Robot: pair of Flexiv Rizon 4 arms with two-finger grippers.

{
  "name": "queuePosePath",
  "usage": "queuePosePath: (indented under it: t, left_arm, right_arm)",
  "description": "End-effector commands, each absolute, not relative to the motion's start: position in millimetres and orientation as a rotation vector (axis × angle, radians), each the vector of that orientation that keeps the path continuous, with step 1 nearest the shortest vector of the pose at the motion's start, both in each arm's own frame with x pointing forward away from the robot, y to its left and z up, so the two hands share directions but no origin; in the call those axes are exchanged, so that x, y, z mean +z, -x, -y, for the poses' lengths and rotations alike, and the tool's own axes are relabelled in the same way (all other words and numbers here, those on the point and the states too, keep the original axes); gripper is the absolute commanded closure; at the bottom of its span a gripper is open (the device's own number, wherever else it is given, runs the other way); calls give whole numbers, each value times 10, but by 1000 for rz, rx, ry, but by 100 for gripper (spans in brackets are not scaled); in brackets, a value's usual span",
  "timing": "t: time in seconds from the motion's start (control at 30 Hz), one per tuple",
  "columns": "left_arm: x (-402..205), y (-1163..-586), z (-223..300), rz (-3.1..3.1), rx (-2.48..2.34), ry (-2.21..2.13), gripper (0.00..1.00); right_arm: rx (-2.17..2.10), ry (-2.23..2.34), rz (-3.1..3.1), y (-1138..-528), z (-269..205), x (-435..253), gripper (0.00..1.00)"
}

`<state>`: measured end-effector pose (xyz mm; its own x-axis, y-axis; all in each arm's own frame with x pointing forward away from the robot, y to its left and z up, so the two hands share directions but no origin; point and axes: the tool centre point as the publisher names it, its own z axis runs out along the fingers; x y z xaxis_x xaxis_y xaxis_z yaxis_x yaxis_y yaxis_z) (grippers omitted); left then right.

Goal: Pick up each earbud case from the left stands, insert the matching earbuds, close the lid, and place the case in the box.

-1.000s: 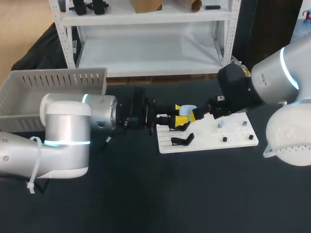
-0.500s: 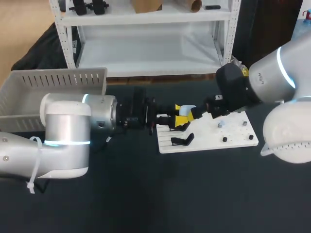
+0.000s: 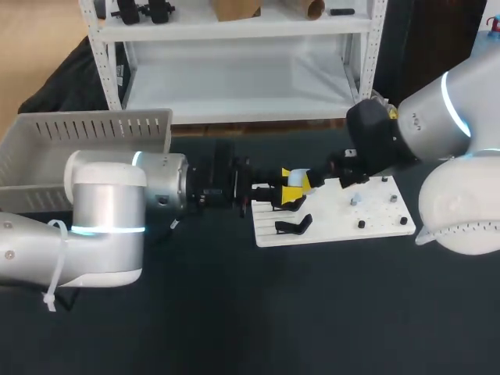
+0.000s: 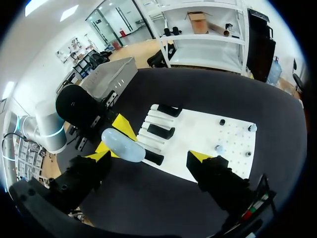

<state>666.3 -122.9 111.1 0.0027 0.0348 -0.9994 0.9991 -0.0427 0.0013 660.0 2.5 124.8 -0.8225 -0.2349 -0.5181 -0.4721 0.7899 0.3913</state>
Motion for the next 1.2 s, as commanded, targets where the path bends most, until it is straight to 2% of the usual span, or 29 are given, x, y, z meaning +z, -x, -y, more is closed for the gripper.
queuePosePath:
  t: [0.03, 0.47, 1.2]
  left_arm:
    - [1110, -6668, 1227, -1213, -1223, -1269, 100]
    - [1110, -6668, 1227, -1213, -1223, -1269, 100]
    - [1110, -6668, 1227, -1213, -1223, -1269, 100]
  right_arm:
    - [709, 530, -2532, -6603, -53, 1310, 0]
    - [696, 532, -2506, -6621, -62, 1470, 0]
    - [704, 521, -2564, -6554, -41, 1265, 0]
